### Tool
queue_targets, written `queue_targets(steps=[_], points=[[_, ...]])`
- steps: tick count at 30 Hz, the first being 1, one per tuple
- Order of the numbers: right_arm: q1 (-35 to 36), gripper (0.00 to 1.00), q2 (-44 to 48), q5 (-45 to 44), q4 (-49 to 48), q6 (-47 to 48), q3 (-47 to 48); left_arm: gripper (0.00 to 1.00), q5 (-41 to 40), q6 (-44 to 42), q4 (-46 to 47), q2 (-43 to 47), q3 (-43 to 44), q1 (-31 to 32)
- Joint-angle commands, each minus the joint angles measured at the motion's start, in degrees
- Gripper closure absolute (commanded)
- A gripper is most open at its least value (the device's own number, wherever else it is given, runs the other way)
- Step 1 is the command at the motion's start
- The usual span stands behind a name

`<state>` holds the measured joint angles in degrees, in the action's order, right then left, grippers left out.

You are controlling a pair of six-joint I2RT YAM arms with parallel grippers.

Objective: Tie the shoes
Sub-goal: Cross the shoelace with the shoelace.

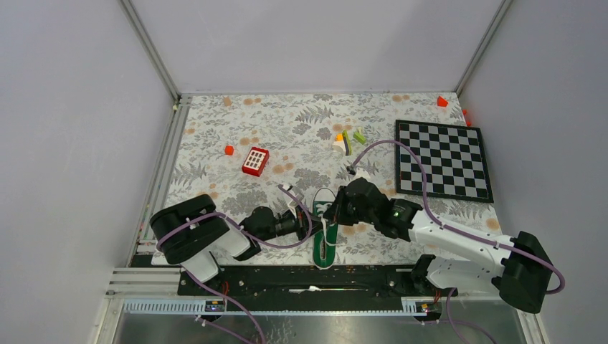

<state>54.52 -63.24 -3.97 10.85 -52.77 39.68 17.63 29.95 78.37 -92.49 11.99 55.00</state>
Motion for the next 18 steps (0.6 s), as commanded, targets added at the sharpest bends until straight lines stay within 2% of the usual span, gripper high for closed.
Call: queue_targets(steps=[1, 2, 3, 5, 6, 7, 11, 13, 18], points=[[-0.3, 1.0, 2.9, -0.3, -1.1, 0.6, 2.3, 1.0, 2.0, -0.1, 4.4, -0.4, 0.2, 0.2], [-0.3, 1.0, 3.4, -1.0, -0.7, 0.6, 2.2, 1.0, 2.0, -0.2, 4.4, -0.2, 0.0, 0.2], [-0.2, 0.94, 4.2, -1.8, -0.2, 0.6, 2.0, 1.0, 2.0, -0.4, 4.4, 0.1, -0.2, 0.2], [-0.3, 0.54, 5.4, -3.5, 1.2, 0.6, 1.8, 1.0, 2.1, -0.8, 4.4, 0.6, -0.5, 0.2], [-0.5, 0.44, 6.1, -4.0, 1.7, 0.8, 1.8, 1.0, 2.2, -1.1, 4.4, 0.8, -0.6, 0.2], [-0.5, 0.39, 6.8, -4.3, 2.2, 1.1, 1.7, 1.0, 2.3, -1.5, 4.5, 1.1, -0.8, 0.2], [-1.6, 0.35, 9.6, -5.1, 4.6, 2.1, 1.4, 1.0, 2.4, -2.3, 4.5, 1.8, -1.4, 0.2], [-1.6, 0.4, 10.2, -4.1, 4.9, 3.0, 0.9, 1.0, 2.3, -2.4, 4.5, 1.8, -1.4, 0.2], [-1.1, 0.49, 9.6, 7.3, 1.2, 7.2, -1.7, 1.0, 2.1, -2.1, 4.5, 1.7, -0.8, 0.2]])
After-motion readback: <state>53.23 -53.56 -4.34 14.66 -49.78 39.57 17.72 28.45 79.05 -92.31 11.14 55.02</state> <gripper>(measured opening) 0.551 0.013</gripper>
